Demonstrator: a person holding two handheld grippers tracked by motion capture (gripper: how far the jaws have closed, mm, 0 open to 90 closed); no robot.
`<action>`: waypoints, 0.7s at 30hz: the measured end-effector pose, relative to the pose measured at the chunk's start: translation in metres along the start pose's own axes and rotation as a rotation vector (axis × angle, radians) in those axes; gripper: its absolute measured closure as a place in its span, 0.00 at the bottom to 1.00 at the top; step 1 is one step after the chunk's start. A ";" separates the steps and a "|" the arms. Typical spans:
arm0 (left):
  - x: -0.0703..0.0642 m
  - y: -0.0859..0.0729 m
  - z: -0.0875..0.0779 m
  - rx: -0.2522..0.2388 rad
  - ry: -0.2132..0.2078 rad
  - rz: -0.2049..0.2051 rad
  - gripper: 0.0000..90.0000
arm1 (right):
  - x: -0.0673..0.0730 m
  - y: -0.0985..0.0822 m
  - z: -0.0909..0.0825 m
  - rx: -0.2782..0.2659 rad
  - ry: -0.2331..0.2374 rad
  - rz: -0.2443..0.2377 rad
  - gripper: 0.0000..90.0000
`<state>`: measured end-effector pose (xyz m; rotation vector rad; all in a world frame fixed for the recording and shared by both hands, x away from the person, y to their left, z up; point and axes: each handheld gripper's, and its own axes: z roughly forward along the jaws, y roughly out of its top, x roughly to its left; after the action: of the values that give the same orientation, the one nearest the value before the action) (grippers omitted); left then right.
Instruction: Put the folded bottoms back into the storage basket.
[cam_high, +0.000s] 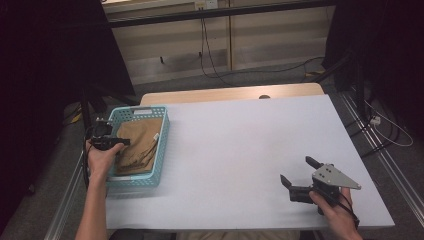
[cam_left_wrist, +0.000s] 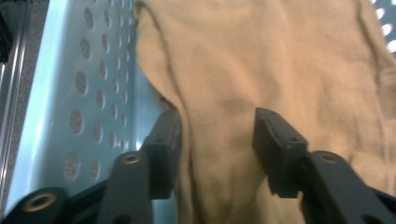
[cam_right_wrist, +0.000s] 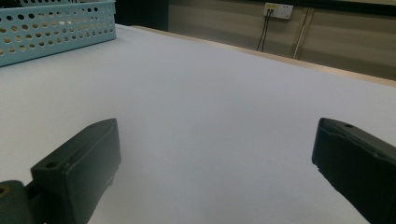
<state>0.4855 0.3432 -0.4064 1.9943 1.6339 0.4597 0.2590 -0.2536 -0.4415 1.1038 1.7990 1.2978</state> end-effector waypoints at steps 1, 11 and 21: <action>-0.002 0.001 -0.001 -0.002 0.006 0.011 0.49 | 0.000 0.000 0.000 0.000 0.000 0.000 0.01; -0.002 0.005 -0.012 -0.102 0.003 0.026 0.22 | -0.001 0.000 0.000 0.000 0.002 0.003 0.01; 0.005 0.006 -0.023 -0.236 -0.078 -0.050 0.07 | -0.002 -0.001 0.000 0.000 0.004 0.003 0.01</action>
<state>0.4779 0.3512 -0.3845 1.7719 1.5038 0.5228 0.2598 -0.2550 -0.4422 1.1045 1.8008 1.3031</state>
